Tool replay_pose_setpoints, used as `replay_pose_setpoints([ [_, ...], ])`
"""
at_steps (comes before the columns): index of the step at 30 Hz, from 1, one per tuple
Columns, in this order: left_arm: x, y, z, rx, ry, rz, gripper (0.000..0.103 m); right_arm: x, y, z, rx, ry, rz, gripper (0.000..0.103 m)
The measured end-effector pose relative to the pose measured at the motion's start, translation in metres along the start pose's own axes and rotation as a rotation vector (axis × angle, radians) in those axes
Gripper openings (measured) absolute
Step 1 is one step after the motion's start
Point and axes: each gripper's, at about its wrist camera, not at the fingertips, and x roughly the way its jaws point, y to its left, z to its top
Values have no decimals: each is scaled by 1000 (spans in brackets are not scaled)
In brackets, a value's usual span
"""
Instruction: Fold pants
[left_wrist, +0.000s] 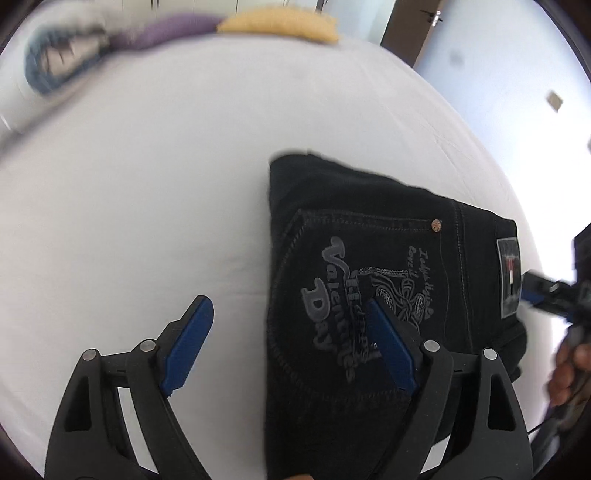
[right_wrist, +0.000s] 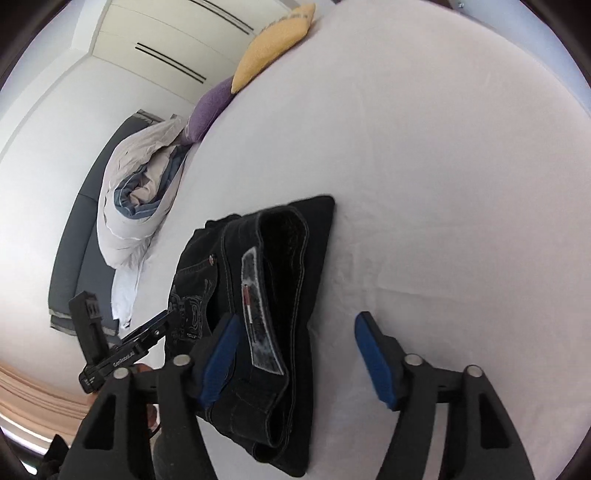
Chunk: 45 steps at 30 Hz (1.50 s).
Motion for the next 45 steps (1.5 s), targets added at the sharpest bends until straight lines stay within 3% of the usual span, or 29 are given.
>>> replay_pose_setpoints([
  [1,-20,-6,-5,30,-48,69,88,-16,7,-4,-28,-40,-24,74],
  [4,-75,-18,-14,63,-176,180,94,-64,41,-21,-158,-157,-132,75],
  [6,-123,-30,-26,68,-303,255,103,-94,69,-32,-253,-249,-195,87],
  [8,-166,-43,-38,55,-392,304,103,-125,97,-47,-331,-363,-236,100],
  [11,-213,-66,-47,80,-467,346,103,-173,140,-69,-411,-562,-258,103],
  [13,-236,-80,-43,79,-459,322,103,-196,157,-81,-436,-640,-259,103],
  [16,-262,-107,-30,21,-464,211,103,-228,178,-97,-457,-724,-266,103],
  [19,-278,-118,-20,0,-465,191,103,-253,188,-110,-450,-775,-215,103],
  [24,-334,-113,-17,64,-522,269,103,-269,208,-129,-452,-799,-213,103],
  [29,-344,-111,-17,19,-485,237,103,-275,221,-147,-505,-826,-249,103],
  [33,-323,-118,-21,19,-455,226,103,-264,229,-152,-512,-773,-291,103],
  [36,-312,-119,-25,9,-432,209,103,-252,228,-150,-482,-675,-268,103],
  [45,-279,-117,-33,-20,-376,192,103,-205,218,-153,-414,-478,-352,103],
])
